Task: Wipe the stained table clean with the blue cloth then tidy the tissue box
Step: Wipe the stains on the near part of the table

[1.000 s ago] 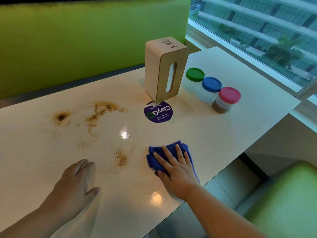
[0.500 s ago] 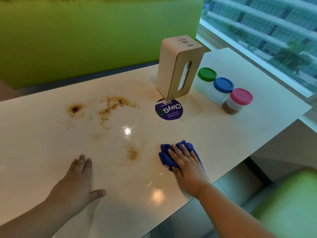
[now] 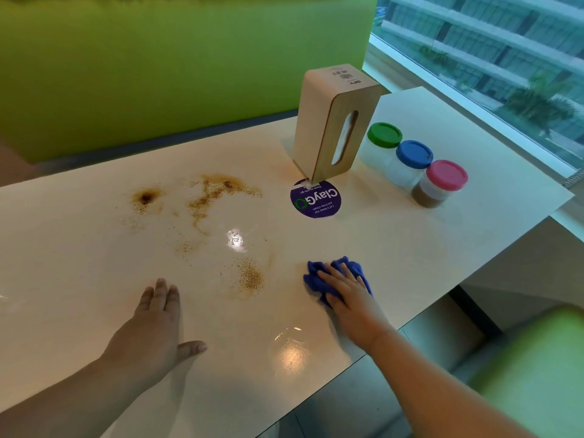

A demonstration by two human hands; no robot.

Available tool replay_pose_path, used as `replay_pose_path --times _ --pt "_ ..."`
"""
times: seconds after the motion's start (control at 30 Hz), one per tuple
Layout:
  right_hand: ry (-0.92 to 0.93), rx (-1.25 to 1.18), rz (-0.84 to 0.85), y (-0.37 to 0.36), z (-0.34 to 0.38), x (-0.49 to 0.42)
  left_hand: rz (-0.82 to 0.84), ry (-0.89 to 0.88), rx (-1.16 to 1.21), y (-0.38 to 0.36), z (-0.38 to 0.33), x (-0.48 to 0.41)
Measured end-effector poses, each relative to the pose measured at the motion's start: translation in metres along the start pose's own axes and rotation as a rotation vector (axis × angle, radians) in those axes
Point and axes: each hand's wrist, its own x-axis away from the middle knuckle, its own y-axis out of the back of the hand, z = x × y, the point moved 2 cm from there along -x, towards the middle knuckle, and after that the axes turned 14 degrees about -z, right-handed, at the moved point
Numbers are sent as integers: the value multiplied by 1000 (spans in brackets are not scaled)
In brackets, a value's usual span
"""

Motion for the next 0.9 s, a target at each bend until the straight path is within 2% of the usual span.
replay_pose_path --times 0.07,0.17,0.27,0.47,0.57,0.67,0.77,0.9 --pt "-59 -132 0 1 15 -1 5 1 -5 1 0 0" --pt "99 93 145 -21 45 32 9 -4 -13 0 -1 0" --pt "235 251 126 -34 52 60 16 6 -13 0 -1 0" --pt "93 381 75 -31 48 27 16 13 -4 1 -2 0" --pt "238 334 155 -37 56 48 26 19 8 0 -1 0" --pt "384 338 136 -31 43 67 25 13 17 0 -1 0" --pt "262 375 109 -25 28 42 27 14 26 0 -1 0" --pt "101 378 75 -36 49 4 23 14 27 -1 1 1"
